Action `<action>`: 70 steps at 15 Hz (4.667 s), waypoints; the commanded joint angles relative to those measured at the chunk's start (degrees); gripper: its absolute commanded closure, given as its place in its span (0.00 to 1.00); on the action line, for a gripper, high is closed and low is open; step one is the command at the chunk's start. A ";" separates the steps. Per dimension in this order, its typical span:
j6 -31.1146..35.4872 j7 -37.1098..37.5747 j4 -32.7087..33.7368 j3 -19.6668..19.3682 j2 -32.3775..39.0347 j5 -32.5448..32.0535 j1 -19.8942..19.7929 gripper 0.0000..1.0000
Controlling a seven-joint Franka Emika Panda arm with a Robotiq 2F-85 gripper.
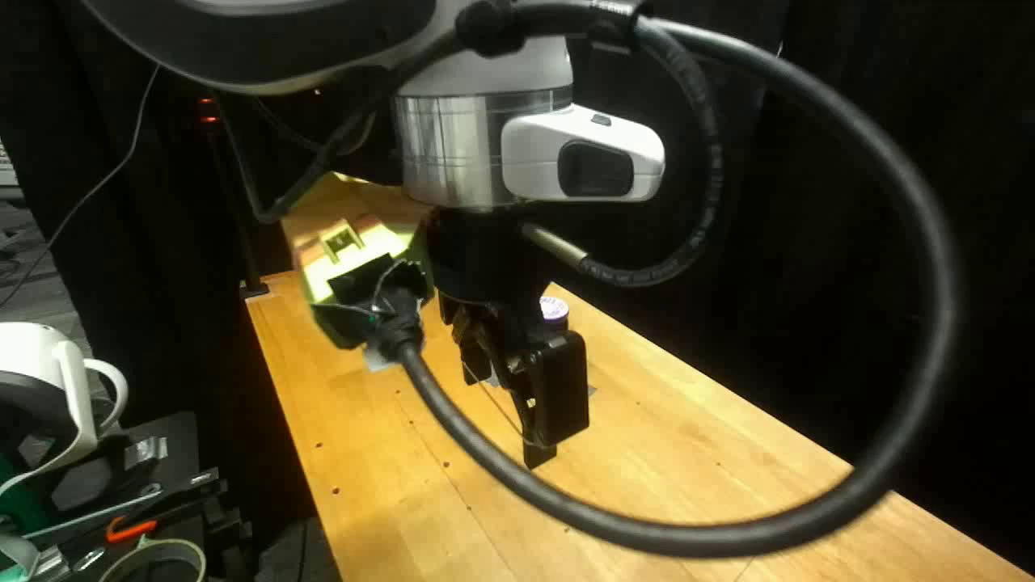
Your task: Put the rubber band around the brown cup
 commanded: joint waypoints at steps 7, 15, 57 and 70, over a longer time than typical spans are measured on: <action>-0.27 -4.11 4.35 0.30 4.46 4.32 1.94 0.00; -3.82 -11.30 27.79 7.61 27.52 15.35 6.47 0.00; -36.22 2.99 66.01 13.50 57.90 0.62 13.53 0.00; -6.45 11.55 32.77 12.78 39.38 -8.71 15.35 0.00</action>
